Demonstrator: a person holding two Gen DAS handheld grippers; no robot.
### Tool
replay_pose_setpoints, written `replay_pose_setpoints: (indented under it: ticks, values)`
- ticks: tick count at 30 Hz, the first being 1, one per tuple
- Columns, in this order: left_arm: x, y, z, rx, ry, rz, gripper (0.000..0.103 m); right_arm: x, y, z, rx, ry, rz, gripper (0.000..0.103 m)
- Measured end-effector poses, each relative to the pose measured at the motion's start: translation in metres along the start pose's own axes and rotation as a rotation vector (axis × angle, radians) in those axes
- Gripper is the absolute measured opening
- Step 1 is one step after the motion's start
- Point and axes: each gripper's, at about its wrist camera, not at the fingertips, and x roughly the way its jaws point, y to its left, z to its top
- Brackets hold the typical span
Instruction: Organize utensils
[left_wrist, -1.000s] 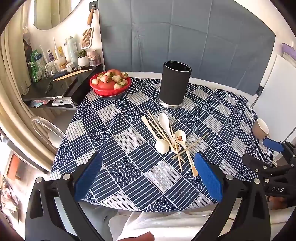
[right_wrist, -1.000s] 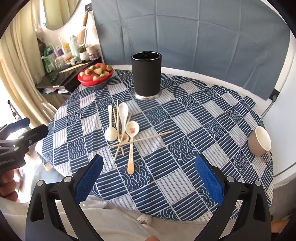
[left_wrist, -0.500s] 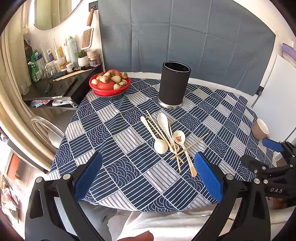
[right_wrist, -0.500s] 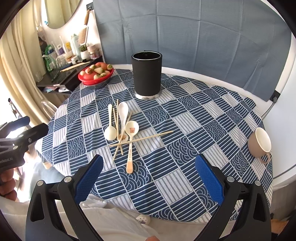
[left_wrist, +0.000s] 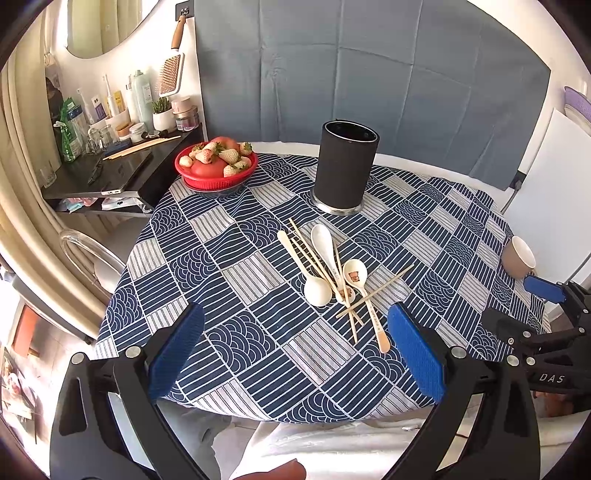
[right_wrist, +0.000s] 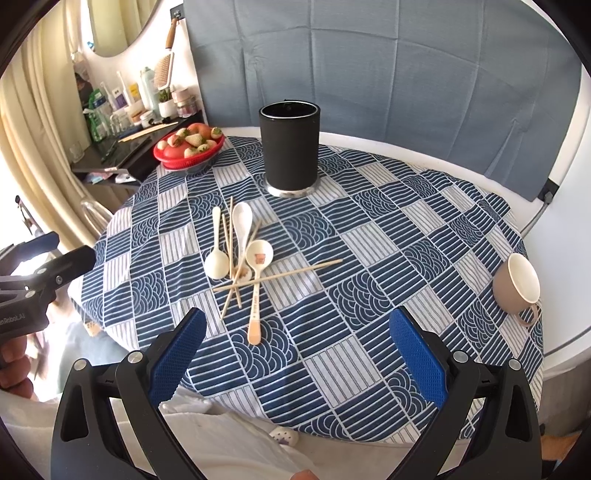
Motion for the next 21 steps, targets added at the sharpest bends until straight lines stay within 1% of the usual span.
replay_pose_setpoints:
  ticks: [21]
  values:
    - [0.0052,0.0016,0.0010,-0.014,0.011,0.009,0.097,0.0070,0.0015,0.0025,-0.012,0.008,0.007,0.095]
